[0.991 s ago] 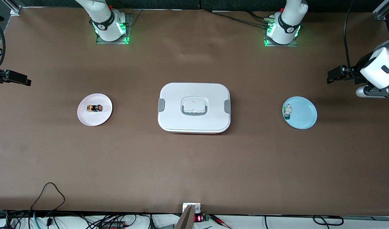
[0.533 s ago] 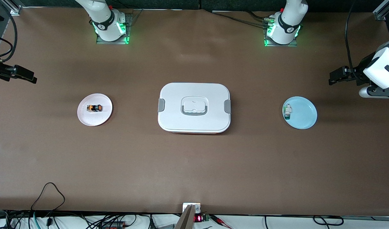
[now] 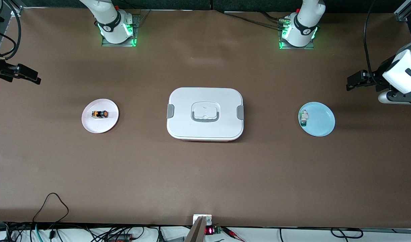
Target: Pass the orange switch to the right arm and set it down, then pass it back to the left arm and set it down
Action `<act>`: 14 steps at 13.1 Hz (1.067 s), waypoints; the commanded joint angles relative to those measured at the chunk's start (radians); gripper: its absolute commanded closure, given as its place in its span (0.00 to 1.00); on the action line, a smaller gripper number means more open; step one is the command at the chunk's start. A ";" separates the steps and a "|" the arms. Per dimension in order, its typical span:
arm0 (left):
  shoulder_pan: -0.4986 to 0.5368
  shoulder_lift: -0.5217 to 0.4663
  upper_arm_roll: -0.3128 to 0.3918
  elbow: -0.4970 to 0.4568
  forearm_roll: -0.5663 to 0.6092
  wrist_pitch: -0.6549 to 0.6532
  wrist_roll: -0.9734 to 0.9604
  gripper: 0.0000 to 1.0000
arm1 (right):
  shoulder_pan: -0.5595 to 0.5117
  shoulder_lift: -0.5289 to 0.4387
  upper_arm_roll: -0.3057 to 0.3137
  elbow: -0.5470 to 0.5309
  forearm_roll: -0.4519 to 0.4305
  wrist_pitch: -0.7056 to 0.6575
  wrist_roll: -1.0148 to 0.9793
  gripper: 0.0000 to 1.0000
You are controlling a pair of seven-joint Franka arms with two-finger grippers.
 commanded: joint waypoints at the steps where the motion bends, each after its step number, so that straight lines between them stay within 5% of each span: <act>1: 0.000 0.007 -0.002 0.021 0.016 -0.006 0.004 0.00 | 0.001 -0.051 0.004 -0.055 -0.007 0.038 0.008 0.00; 12: 0.001 0.004 -0.007 0.007 -0.003 0.052 0.006 0.00 | 0.007 -0.052 0.033 -0.033 -0.002 0.020 0.124 0.00; 14: 0.001 0.004 -0.007 0.007 -0.003 0.049 0.006 0.00 | 0.003 -0.052 0.029 -0.031 -0.005 0.000 0.009 0.00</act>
